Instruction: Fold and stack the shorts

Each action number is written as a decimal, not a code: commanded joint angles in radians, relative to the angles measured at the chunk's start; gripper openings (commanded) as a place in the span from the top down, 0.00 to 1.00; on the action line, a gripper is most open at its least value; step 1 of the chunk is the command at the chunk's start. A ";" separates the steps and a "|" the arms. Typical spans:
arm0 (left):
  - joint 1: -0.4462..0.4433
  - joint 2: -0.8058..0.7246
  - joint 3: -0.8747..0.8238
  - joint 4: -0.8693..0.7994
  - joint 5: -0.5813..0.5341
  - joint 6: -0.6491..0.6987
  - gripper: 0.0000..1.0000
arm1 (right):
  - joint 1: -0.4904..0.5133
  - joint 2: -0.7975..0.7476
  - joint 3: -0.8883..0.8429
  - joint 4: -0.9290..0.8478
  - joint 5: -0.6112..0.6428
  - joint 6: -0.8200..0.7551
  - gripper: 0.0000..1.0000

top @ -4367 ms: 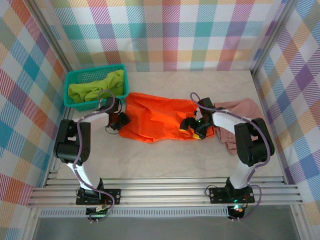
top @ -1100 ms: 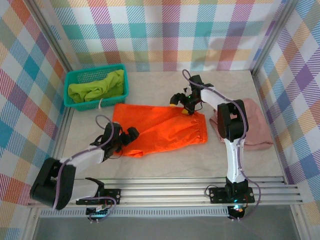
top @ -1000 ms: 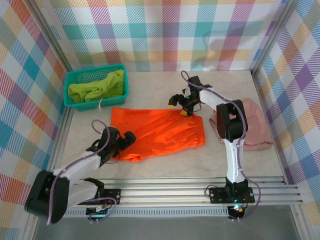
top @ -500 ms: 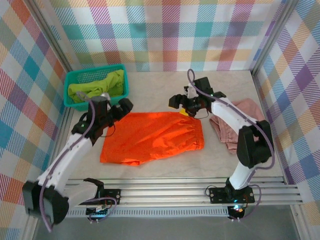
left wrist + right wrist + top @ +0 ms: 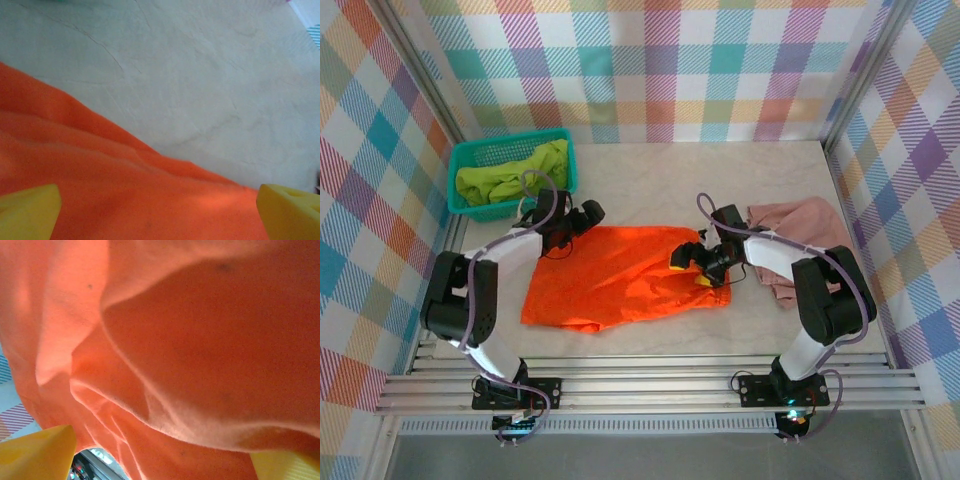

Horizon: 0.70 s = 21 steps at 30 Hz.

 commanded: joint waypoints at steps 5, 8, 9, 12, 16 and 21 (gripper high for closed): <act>0.028 0.110 -0.027 0.096 -0.116 0.081 0.00 | -0.002 0.028 -0.023 0.023 0.016 -0.032 0.11; 0.036 0.125 -0.041 0.102 -0.139 0.083 0.00 | -0.003 0.022 -0.018 0.008 0.019 -0.059 0.11; 0.038 0.125 -0.044 0.103 -0.141 0.084 0.00 | -0.001 0.015 -0.017 0.008 0.019 -0.066 0.11; 0.040 0.073 -0.054 0.101 -0.128 0.094 0.00 | -0.002 -0.040 -0.007 0.004 0.019 -0.100 0.10; 0.032 -0.108 -0.045 0.037 -0.076 0.102 0.00 | -0.006 -0.188 0.032 -0.052 0.101 -0.169 0.09; -0.034 -0.302 -0.003 -0.157 -0.016 0.098 0.00 | -0.071 -0.294 0.081 -0.205 0.254 -0.240 0.00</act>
